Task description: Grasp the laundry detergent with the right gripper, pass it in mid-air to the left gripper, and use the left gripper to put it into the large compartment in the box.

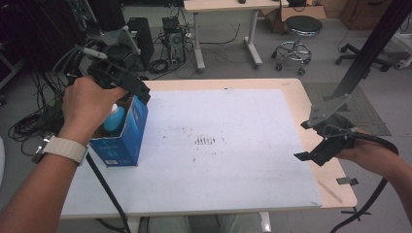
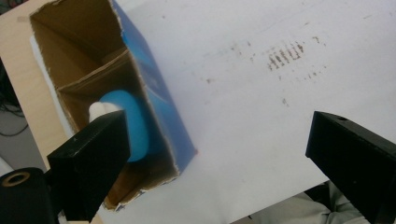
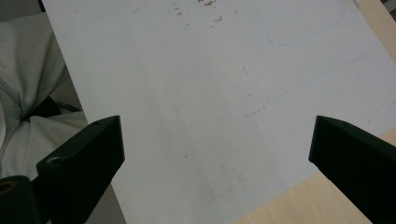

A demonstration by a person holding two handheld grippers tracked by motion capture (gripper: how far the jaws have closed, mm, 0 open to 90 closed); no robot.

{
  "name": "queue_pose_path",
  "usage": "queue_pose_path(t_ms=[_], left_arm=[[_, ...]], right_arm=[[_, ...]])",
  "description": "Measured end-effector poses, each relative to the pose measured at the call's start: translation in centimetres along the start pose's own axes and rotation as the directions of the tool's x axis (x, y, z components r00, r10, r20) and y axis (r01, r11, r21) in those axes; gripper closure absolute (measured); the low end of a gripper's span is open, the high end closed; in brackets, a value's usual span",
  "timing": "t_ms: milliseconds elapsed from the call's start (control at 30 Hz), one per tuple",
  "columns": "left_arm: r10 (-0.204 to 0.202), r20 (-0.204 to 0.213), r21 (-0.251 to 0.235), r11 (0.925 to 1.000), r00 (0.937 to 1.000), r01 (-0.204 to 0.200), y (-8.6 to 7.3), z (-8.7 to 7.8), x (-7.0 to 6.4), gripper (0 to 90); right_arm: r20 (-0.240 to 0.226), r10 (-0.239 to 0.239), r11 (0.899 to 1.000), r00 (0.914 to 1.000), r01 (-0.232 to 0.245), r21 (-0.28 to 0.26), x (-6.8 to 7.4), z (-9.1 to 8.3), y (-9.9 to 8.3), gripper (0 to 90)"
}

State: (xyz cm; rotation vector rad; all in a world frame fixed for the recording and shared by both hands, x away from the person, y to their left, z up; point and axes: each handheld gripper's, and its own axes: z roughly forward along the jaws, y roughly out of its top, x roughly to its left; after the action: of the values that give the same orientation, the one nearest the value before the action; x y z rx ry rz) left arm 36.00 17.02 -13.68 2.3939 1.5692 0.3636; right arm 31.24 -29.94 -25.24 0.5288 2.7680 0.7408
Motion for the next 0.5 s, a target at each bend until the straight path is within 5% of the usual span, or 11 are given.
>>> queue_pose_path(t_ms=[233, 500], left_arm=[[0.080, 0.020, 0.003, 0.9968, 0.9966, -0.080, 0.9, -0.1, -2.0, 7.0], [0.168, 0.063, 0.013, 0.9855, 0.9837, -0.169, 1.5, 0.5, -4.3, 6.9]], right_arm=[[-0.003, -0.005, 1.000, 1.0000, 0.005, 0.002, 0.0, 0.0, 0.2, 3.2], [-0.006, -0.005, 1.000, 1.0000, 0.005, 0.009, 0.0, 0.1, 0.2, 3.2]])
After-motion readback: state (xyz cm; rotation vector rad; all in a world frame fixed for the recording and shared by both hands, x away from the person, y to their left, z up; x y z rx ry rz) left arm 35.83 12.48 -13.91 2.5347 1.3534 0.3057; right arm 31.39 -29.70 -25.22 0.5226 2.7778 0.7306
